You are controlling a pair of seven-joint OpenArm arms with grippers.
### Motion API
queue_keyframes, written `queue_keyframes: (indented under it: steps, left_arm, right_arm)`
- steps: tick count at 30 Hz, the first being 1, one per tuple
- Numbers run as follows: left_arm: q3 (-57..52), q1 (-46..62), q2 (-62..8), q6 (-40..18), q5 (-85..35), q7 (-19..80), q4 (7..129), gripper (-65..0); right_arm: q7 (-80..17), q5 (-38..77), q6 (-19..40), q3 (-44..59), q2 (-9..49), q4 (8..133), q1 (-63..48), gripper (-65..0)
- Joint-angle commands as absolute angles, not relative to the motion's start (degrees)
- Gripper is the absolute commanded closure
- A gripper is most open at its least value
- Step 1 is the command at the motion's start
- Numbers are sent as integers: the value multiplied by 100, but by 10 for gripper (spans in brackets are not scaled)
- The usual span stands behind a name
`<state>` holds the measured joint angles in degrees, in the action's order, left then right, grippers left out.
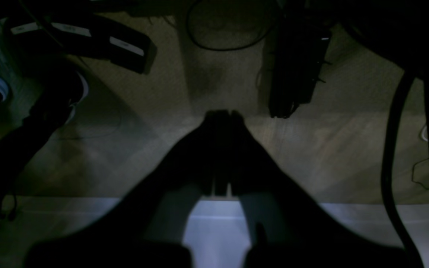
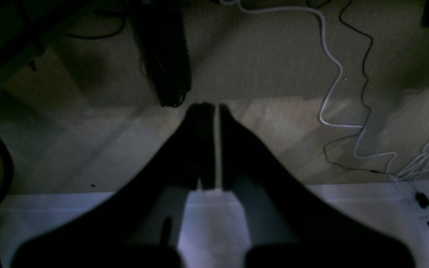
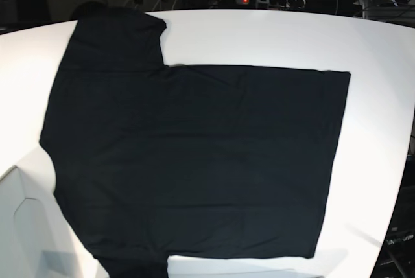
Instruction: Fold the T-shirt properly
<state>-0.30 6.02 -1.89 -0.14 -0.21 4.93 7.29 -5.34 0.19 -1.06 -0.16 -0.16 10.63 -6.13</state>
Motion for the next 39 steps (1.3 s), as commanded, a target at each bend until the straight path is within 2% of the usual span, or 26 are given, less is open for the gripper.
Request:
queue_keyframes:
  steps: [1,8,15,22,29,34,39]
  left_arm:
    - [-31,629,-207,40,-4,514,752,0]
    - [-31,989,-251,22,-4,488,1086,0]
    - [-40,2044,-629,22,-4,488,2624,0]
    - [-40,3538,-980,22,-154,488,4892,0]
    - [-40,4998,-1886,22,-1745,488,7354,0]
    - [-163,5727,-2387,57,-2185,488,8673,0]
    - [-1191,6299,-2088,22,-2158,497,9886,0]
  right_arm:
    - [-532,-13,31,-22,-40,1077,-655,0]
    - [-251,-13,31,-31,-40,1385,-1095,0]
    - [-215,-13,31,-31,-40,2519,-2000,0]
    - [-224,-13,40,-31,-40,4629,-3477,0]
    - [-233,-13,40,-40,4,7002,-4963,0]
    - [-242,-4,40,-13,136,8901,-6018,0]
    - [-251,-4,40,13,391,10510,-6791,0]
